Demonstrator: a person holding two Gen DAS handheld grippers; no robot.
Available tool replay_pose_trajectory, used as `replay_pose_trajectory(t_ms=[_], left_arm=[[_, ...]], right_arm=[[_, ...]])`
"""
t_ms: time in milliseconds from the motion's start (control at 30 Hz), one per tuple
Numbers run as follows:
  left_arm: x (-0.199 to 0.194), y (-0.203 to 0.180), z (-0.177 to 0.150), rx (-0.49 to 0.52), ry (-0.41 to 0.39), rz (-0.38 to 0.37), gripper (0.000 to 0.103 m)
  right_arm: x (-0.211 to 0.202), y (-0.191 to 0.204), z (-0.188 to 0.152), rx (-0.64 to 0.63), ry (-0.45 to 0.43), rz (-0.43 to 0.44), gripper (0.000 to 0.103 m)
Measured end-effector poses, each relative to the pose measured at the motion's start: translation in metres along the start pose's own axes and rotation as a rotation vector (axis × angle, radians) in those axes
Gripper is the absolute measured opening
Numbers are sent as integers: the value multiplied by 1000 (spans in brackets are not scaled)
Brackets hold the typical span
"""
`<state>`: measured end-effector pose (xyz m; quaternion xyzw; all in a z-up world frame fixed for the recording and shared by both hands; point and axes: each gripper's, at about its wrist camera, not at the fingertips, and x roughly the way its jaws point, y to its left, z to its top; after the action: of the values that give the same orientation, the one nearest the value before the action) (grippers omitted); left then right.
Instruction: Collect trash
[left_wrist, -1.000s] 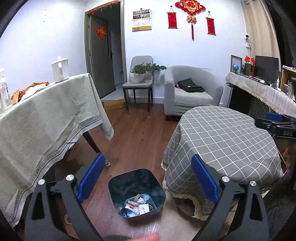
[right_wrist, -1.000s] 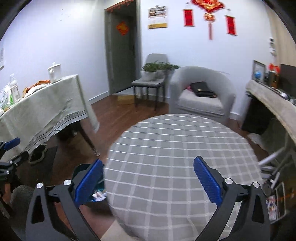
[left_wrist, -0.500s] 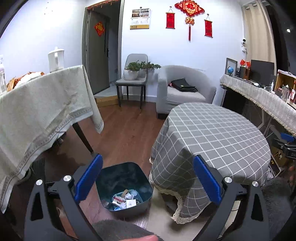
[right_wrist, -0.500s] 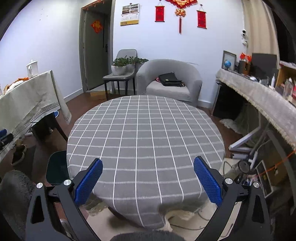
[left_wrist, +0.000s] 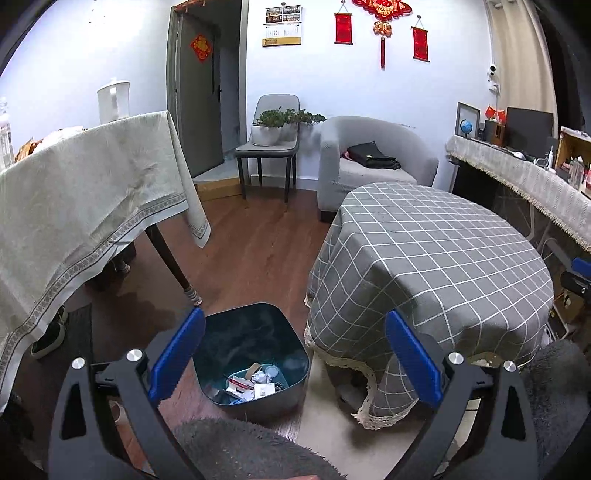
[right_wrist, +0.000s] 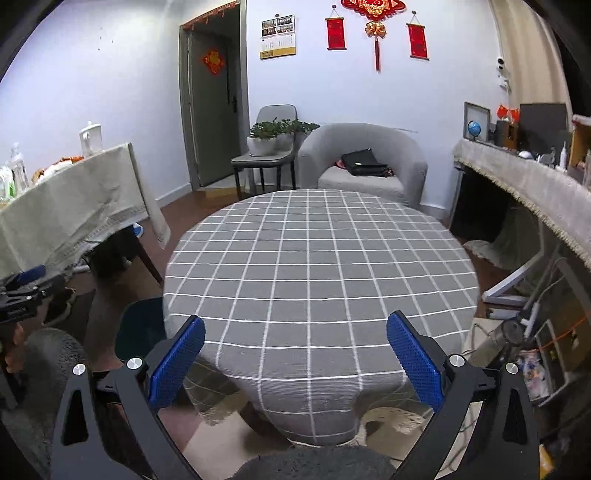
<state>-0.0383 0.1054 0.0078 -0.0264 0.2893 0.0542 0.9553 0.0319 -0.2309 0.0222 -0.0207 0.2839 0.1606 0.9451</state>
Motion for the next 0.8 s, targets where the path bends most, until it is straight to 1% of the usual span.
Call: replay_pose_trajectory(t_ms=[133,267,433,633,800], left_arm=[[2,1,-3,-4,6,2,100],[4,3,-3,-22,16,-8,100],[5,6,-4,-35,21,-23,100],[6,5,-4,-25,19,-18,100],[6,-2,-6,8,14,-11,100]], right_arm=[[-2,3,0,2,-20,25,99],[2,13,1,-32,-2,32,99],[3,17,1,-43,1,40,99],[5,19,1,-41,7,47,99],[6,20,1,-43,11,47,99]])
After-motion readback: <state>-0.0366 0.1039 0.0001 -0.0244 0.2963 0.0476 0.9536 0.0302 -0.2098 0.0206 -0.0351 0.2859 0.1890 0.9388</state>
